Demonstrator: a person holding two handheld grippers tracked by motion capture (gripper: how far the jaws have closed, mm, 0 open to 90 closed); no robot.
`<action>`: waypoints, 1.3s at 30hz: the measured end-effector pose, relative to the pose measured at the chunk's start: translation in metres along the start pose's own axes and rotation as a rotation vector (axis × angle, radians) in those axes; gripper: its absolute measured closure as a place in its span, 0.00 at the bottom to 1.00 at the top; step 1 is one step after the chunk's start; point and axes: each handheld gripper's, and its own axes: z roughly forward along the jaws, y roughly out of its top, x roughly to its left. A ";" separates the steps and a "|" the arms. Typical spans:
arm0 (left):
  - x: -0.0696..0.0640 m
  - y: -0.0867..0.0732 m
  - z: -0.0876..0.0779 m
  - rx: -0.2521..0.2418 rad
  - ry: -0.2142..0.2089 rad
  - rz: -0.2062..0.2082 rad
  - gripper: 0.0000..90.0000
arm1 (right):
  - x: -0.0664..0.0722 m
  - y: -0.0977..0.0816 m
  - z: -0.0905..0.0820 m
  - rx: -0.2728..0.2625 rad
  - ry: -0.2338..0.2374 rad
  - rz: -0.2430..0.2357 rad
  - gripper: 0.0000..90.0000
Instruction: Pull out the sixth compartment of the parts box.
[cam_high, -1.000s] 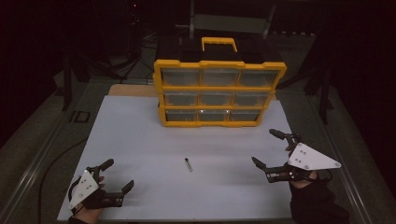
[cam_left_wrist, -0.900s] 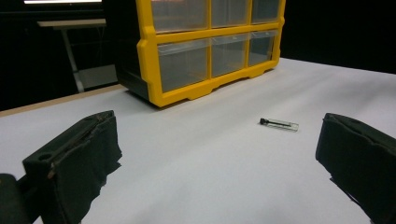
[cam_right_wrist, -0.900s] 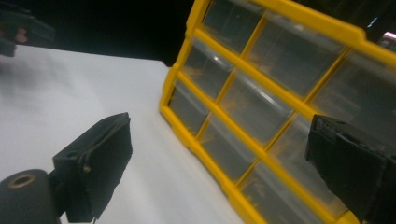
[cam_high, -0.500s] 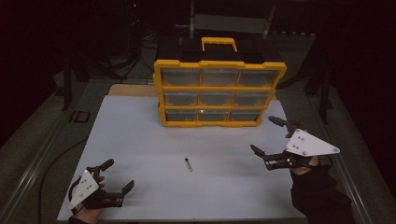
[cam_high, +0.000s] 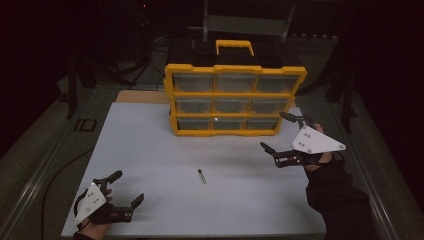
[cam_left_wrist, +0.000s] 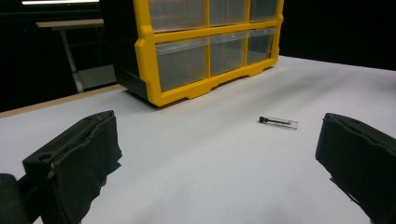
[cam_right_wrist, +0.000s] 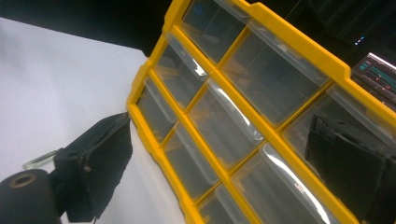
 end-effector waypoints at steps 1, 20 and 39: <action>0.000 0.000 0.000 0.000 0.001 0.001 0.00 | -0.002 0.000 0.002 -0.004 -0.004 -0.005 0.08; 0.000 0.000 0.000 0.000 0.002 0.005 0.00 | -0.030 -0.006 0.034 0.045 -0.030 -0.042 0.13; 0.000 0.000 0.000 -0.009 -0.004 0.001 0.00 | -0.039 -0.014 0.074 0.144 0.008 -0.077 0.32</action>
